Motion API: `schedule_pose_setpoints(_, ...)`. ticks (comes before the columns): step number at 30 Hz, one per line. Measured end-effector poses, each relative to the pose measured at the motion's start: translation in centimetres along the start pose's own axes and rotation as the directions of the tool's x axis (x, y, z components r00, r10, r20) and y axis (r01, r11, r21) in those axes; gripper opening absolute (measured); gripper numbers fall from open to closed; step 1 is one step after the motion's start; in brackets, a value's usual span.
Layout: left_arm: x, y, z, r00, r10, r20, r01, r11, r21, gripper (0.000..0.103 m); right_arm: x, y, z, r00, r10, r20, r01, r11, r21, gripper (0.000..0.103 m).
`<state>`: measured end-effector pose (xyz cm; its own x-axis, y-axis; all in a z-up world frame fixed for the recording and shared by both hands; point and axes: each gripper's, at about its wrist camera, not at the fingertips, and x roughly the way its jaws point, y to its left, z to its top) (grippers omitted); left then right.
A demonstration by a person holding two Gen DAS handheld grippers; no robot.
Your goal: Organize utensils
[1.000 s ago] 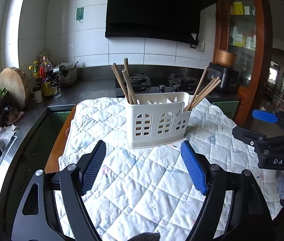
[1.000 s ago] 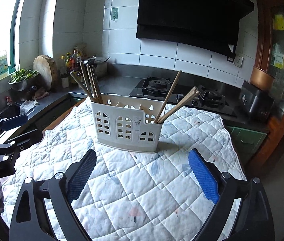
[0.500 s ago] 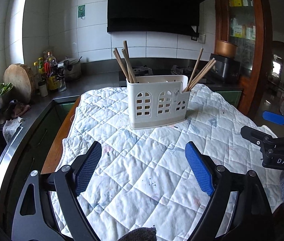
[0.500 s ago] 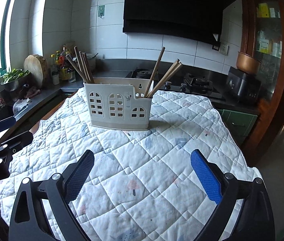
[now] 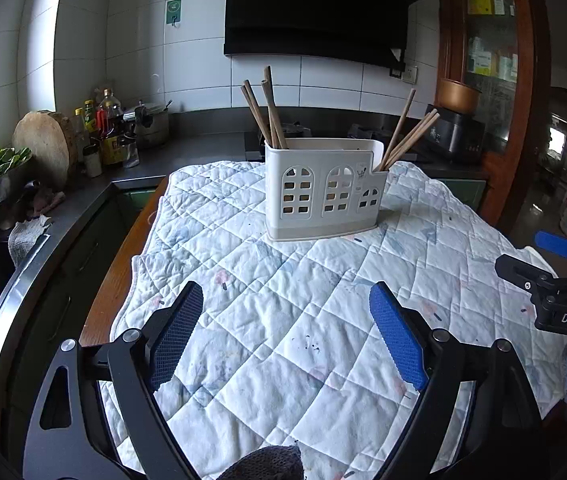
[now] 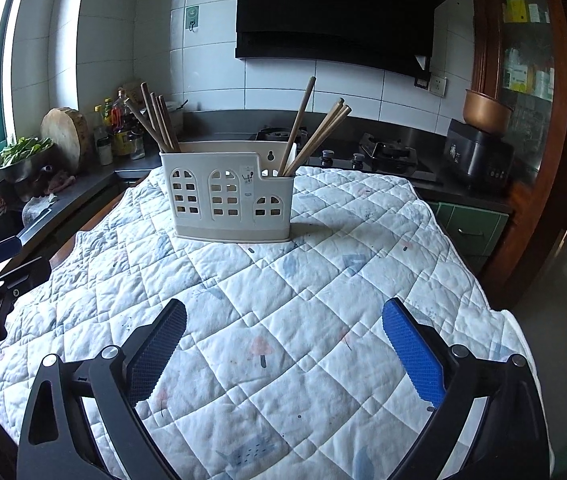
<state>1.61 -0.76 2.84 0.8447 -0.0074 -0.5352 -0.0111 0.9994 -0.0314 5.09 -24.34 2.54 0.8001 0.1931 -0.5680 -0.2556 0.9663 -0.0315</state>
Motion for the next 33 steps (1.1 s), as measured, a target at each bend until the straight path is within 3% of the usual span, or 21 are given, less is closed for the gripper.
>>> schedule_pose_setpoints(33, 0.2, -0.5, -1.2, 0.999, -0.022, -0.050, 0.022, 1.000, -0.001, 0.090, 0.1, 0.6, -0.9, 0.999, 0.017, -0.027, -0.018, 1.000, -0.014, 0.096)
